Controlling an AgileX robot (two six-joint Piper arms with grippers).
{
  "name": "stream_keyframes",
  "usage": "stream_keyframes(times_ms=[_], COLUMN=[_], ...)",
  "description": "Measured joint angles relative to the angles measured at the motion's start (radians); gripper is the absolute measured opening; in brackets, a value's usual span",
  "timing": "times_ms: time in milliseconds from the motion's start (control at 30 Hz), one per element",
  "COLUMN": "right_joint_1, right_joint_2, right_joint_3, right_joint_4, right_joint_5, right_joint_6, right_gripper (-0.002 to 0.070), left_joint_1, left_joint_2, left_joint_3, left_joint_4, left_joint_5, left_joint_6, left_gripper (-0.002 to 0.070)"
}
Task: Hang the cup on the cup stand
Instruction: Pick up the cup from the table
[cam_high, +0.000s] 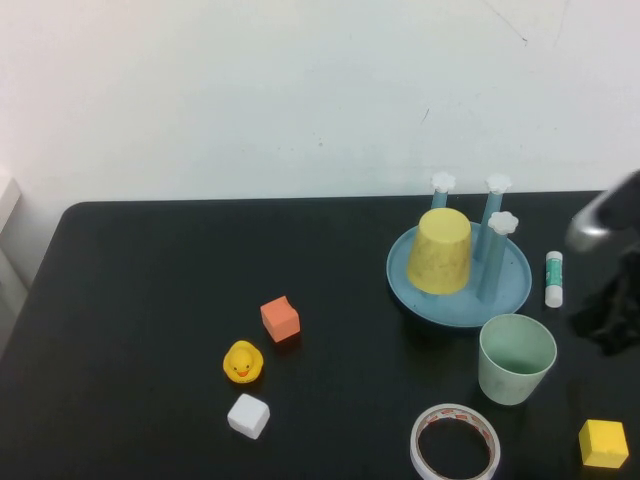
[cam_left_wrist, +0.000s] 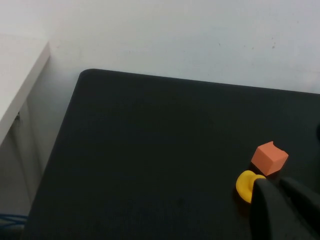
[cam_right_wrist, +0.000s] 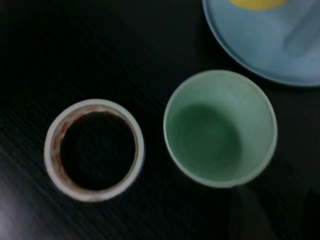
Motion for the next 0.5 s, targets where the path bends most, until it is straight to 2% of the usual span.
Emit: stream_keyframes(times_ms=[100, 200, 400, 500], right_joint_1=[0.044, 0.057, 0.059, 0.059], right_joint_2=[0.077, 0.141, 0.269, 0.326], right_joint_3=[-0.031, -0.061, -0.099, -0.100], right_joint_4=[-0.009, -0.046, -0.103, -0.104], right_joint_5=[-0.062, -0.119, -0.168, -0.193], right_joint_6=[-0.008, -0.016, -0.020, -0.020], right_gripper=[0.0326, 0.0401, 0.0435, 0.0435], left_joint_1=[0.000, 0.000, 0.000, 0.000], left_joint_2=[0.000, 0.000, 0.000, 0.000], left_joint_3=[0.000, 0.006, 0.006, 0.006], left_joint_4=[0.000, 0.000, -0.009, -0.069], left_joint_5=[-0.002, -0.002, -0.002, -0.002], left_joint_6=[0.002, 0.002, 0.004, 0.004], left_gripper=[-0.0001, -0.0001, -0.0001, -0.0001])
